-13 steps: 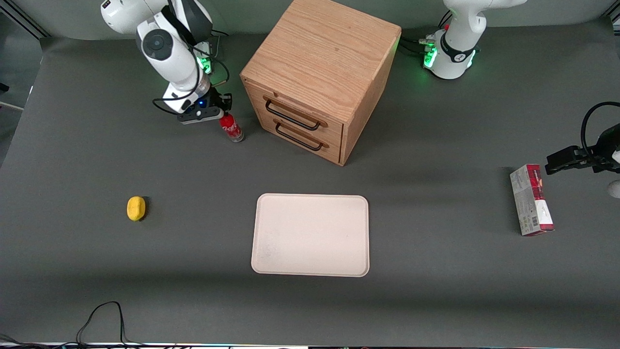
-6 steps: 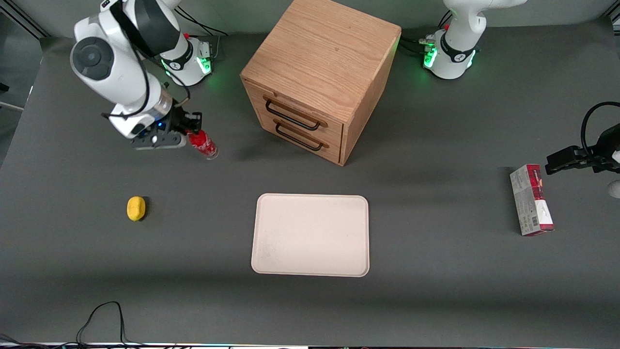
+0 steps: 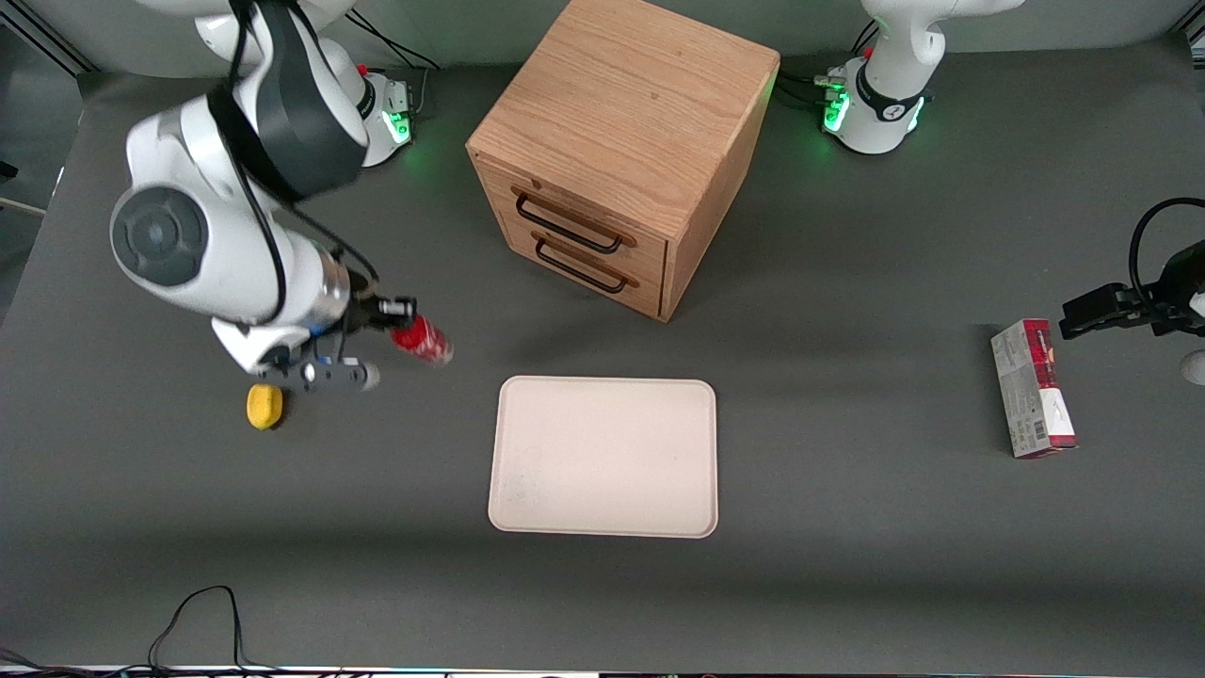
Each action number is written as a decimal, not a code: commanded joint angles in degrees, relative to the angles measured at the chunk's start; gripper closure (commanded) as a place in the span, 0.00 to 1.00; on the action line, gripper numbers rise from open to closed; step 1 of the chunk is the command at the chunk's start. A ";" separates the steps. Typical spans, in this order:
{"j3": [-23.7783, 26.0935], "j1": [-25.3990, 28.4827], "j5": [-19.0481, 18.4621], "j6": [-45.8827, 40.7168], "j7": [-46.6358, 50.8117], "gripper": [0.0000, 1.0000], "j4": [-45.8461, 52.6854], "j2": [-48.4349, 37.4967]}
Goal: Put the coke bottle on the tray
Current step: 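Carry the bottle with the right gripper over the white tray's edge, then set the bottle upright on the tray and open the right gripper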
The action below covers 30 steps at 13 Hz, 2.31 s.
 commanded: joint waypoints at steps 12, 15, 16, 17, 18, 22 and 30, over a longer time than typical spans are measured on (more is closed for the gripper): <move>5.08 -4.90 3.42 19.34 9.26 0.92 24.41 27.49; 5.17 -4.37 3.16 19.88 9.81 0.92 24.41 28.20; 5.35 -4.37 3.07 19.88 9.89 0.92 24.41 28.20; 5.35 -4.11 2.98 19.97 10.15 0.92 24.41 28.29; 5.26 -3.76 2.98 19.97 10.16 0.92 24.33 28.55; 5.26 -3.67 2.89 19.97 10.16 0.89 24.24 28.64; 5.26 -3.23 2.81 20.50 10.07 0.00 24.06 28.90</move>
